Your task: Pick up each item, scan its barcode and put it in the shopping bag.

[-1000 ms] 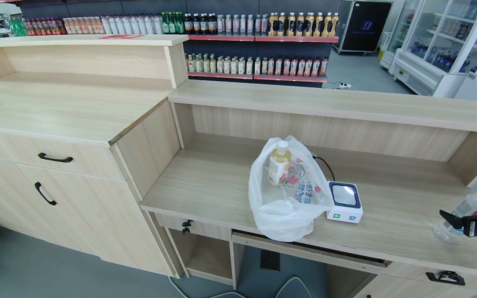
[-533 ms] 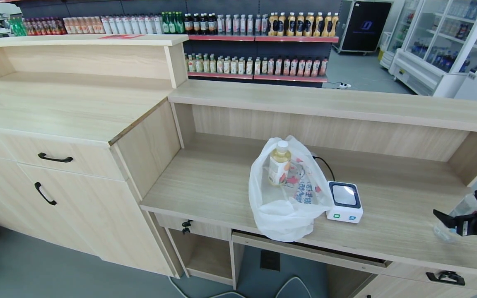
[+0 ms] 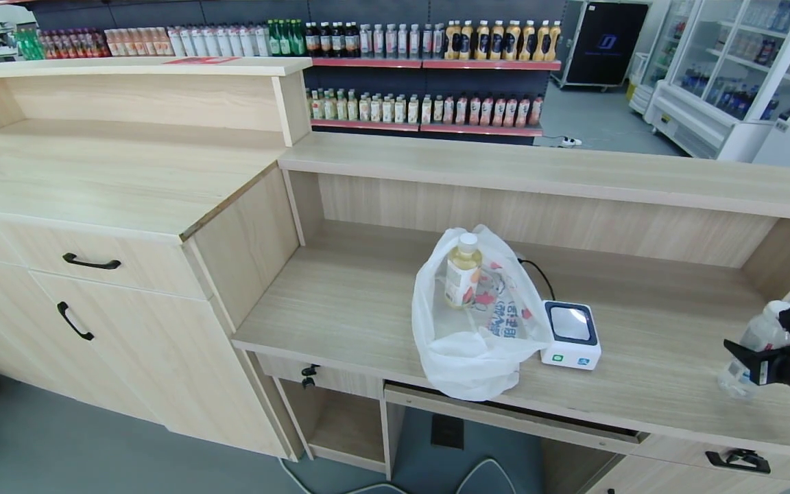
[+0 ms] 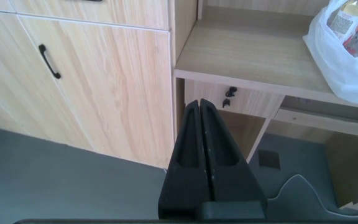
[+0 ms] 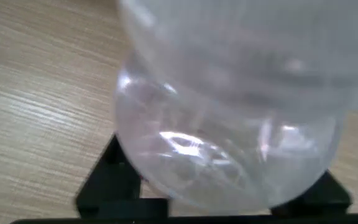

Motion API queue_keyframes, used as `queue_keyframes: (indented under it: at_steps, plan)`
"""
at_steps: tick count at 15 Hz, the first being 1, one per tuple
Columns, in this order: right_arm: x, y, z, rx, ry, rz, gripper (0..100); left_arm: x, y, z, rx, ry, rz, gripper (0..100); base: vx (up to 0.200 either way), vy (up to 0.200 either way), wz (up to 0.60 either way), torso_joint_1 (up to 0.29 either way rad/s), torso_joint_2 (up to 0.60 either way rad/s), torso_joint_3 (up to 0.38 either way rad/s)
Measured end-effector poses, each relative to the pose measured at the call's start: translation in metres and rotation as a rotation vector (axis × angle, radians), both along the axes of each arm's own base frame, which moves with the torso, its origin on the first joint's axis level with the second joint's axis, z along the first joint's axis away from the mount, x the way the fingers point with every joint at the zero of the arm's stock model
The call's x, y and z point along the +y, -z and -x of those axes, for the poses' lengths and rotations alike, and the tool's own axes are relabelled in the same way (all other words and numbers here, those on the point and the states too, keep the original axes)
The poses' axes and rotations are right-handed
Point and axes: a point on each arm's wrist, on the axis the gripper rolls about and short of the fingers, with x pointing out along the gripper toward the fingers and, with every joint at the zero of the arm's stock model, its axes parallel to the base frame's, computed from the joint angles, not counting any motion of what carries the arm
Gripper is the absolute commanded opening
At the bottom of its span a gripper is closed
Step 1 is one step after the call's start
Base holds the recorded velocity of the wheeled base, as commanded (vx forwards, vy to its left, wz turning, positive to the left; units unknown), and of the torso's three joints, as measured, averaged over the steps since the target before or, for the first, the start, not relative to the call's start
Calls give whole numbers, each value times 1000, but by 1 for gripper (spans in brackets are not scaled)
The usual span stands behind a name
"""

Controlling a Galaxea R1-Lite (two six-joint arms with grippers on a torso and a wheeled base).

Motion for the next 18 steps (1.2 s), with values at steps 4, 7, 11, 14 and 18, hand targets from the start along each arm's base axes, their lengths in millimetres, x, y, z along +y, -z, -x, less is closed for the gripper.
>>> queue_keyframes:
  at_steps: [4,7,11,14,18]
  plan:
    - [-2,0,-2,-5,2,5,0,0,0,0,0,1,0,0,0,0,0,0,0,0]
    - [-2,0,-3,-4,13,8,0,0,0,0,0,0,0,0,0,0,0,0,0,0]
    - [-1,-4,-8,-9,75,-24,0,0,0,0,0,1,0,0,0,0,0,0,0,0]
    - [9,-17,-14,-20,140,-165,0,0,0,0,0,0,0,0,0,0,0,0,0,0]
    - [42,-66,-18,4,126,-366,0,0,0,0,0,0,0,0,0,0,0,0,0,0]
